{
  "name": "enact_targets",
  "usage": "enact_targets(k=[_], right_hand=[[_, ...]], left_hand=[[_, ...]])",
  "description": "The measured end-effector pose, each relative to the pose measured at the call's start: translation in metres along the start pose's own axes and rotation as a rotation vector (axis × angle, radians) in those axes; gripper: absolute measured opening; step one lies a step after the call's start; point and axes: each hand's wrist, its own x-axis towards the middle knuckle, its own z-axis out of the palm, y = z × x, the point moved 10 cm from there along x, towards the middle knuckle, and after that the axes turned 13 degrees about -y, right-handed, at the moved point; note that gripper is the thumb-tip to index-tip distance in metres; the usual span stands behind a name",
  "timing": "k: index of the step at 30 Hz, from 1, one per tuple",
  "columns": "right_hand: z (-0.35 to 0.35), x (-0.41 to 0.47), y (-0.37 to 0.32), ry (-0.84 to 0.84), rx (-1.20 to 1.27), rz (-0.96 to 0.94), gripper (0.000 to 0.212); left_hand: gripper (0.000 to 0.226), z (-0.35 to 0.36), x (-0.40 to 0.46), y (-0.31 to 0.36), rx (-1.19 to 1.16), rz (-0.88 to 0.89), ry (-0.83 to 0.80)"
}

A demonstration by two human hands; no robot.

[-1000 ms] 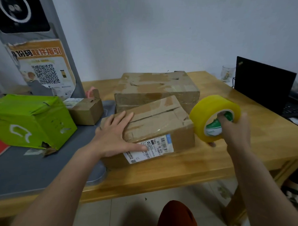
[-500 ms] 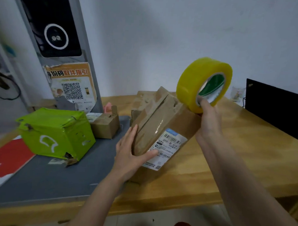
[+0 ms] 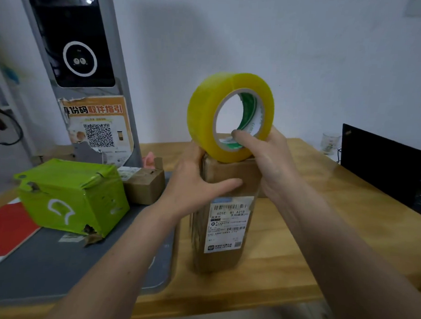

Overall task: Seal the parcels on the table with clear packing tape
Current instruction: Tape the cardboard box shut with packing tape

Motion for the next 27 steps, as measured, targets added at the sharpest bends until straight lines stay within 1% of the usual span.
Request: enact_targets(k=[2,5,7,9,10,12,15,18,20,22,24,25,26,27], right_hand=[[0.003,0.002,0.002,-0.025,-0.018,0.030,0.029],[0.012,0.003,-0.011,-0.039,-0.151,-0.024,0.019],[0.017,0.002,-0.023,-0.028,-0.287,-0.079,0.022],[0.021,0.002,-0.029,-0.027,-0.388,-0.107,0.023],[0.022,0.001,-0.032,-0.028,-0.420,-0.118,0.023],[0.015,0.002,-0.035,-0.004,-0.446,-0.122,0.022],[-0.010,0.005,-0.033,0.059,-0.324,-0.078,0.021],[-0.029,0.004,-0.027,0.081,-0.170,-0.036,0.024],[-0.036,0.000,-0.020,0.114,-0.076,-0.028,0.022],[-0.034,-0.005,-0.003,0.133,0.111,0.018,0.026],[-0.021,-0.009,0.018,0.093,0.293,0.087,0.042],[-0.013,-0.009,0.024,0.059,0.324,0.109,0.049],[-0.007,-0.009,0.028,0.028,0.325,0.121,0.050],[-0.004,-0.008,0.029,0.018,0.298,0.120,0.045]], left_hand=[[0.061,-0.002,-0.003,-0.004,0.042,-0.013,0.015],[0.065,-0.007,-0.009,-0.013,0.047,-0.015,0.067],[0.069,-0.014,-0.012,-0.021,0.008,-0.022,0.102],[0.075,-0.016,-0.013,-0.027,-0.025,-0.030,0.095],[0.075,-0.017,-0.015,-0.029,-0.025,-0.035,0.093],[0.067,-0.019,-0.018,-0.026,0.003,-0.033,0.102],[0.058,-0.025,-0.023,-0.025,0.042,-0.040,0.114],[0.064,-0.021,-0.022,-0.024,0.054,-0.027,0.078],[0.062,-0.018,-0.020,-0.022,0.087,-0.016,0.062],[0.061,-0.017,-0.019,-0.021,0.101,-0.019,0.058],[0.060,-0.018,-0.017,-0.021,0.113,-0.042,0.053],[0.060,-0.020,-0.016,-0.020,0.116,-0.057,0.047],[0.059,-0.022,-0.015,-0.017,0.120,-0.079,0.037],[0.058,-0.022,-0.014,-0.014,0.131,-0.111,0.022]])
